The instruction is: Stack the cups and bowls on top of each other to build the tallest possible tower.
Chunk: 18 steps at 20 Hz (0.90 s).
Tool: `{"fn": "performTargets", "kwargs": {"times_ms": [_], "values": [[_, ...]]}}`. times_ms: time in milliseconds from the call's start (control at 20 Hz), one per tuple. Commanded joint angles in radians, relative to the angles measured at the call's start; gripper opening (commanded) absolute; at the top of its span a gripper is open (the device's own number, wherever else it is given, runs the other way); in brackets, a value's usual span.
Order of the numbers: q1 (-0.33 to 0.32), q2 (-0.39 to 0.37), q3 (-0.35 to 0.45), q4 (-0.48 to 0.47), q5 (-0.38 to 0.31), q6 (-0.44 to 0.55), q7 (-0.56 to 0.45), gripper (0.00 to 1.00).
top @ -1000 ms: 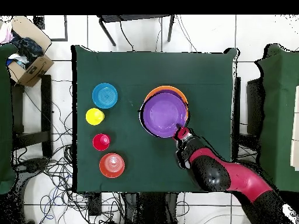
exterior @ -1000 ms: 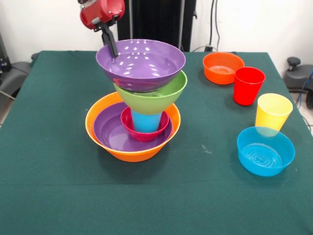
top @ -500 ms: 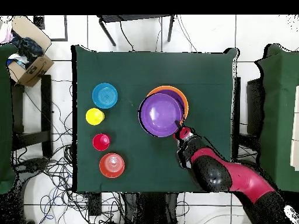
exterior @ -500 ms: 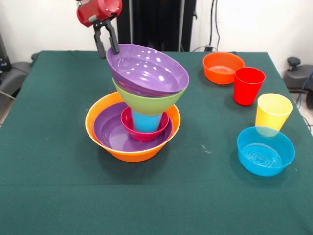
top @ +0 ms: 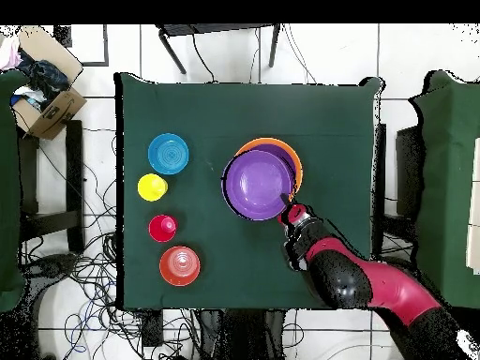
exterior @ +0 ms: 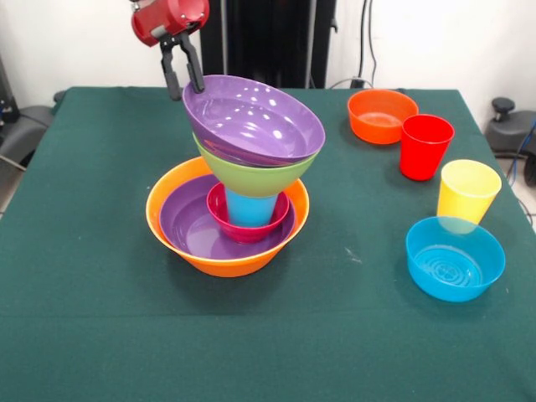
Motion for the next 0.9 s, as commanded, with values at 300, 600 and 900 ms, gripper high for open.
{"fn": "performTargets", "kwargs": {"times_ms": [300, 600, 900], "values": [[0.024, 0.115, 0.025, -0.035, 0.003, 0.1, 0.017, 1.0], [0.015, 0.153, 0.03, -0.037, -0.005, 0.092, 0.013, 1.0], [0.008, 0.184, 0.039, -0.031, -0.01, 0.084, 0.013, 1.0]]}}
